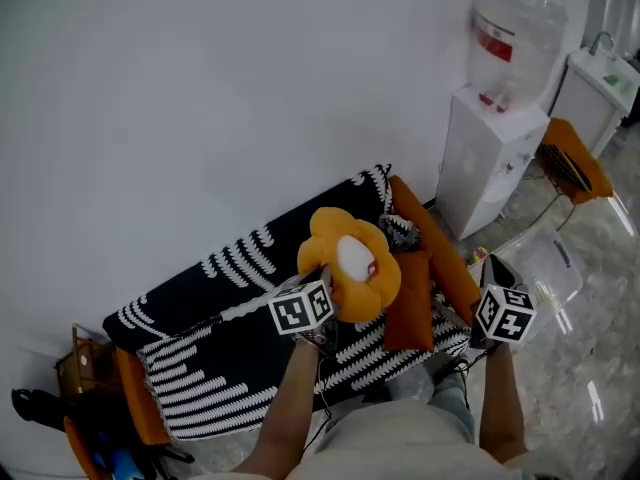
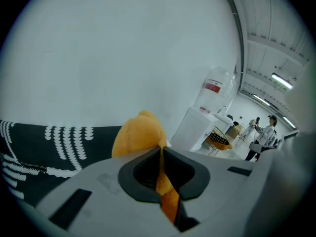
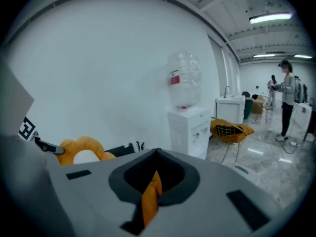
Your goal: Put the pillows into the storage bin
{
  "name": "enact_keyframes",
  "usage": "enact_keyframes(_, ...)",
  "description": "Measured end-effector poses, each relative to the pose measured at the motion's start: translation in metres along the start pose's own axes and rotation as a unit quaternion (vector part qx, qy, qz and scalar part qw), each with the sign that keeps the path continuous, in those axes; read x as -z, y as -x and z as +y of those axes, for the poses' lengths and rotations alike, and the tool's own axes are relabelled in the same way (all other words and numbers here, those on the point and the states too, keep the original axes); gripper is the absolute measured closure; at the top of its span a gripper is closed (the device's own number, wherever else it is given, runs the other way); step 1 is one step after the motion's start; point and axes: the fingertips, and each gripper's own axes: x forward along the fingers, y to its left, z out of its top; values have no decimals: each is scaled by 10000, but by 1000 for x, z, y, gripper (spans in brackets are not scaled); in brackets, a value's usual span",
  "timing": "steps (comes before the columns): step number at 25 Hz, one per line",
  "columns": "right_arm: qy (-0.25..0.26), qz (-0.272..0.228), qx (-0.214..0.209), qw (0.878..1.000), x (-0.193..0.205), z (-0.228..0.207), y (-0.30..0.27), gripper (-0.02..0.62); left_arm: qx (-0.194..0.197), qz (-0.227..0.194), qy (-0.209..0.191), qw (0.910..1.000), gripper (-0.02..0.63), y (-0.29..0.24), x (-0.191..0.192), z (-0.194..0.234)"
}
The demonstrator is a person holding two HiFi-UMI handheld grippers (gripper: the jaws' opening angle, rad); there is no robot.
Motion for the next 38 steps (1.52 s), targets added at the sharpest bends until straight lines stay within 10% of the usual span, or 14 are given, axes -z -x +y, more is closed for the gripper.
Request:
enact_keyframes(16, -650, 291, 903, 9934, 19, -274, 40, 594, 1185, 443, -477, 9908, 591, -117, 41, -298)
enact_keyframes(28, -1506, 783, 1838, 9682, 135, -410, 74, 594, 1874, 1512, -805, 9672, 591, -232, 168, -458)
enact_keyframes(38, -1960, 962, 2391, 9461, 248, -499, 39, 594, 1839, 1849, -467, 9643, 591, -358, 314, -512)
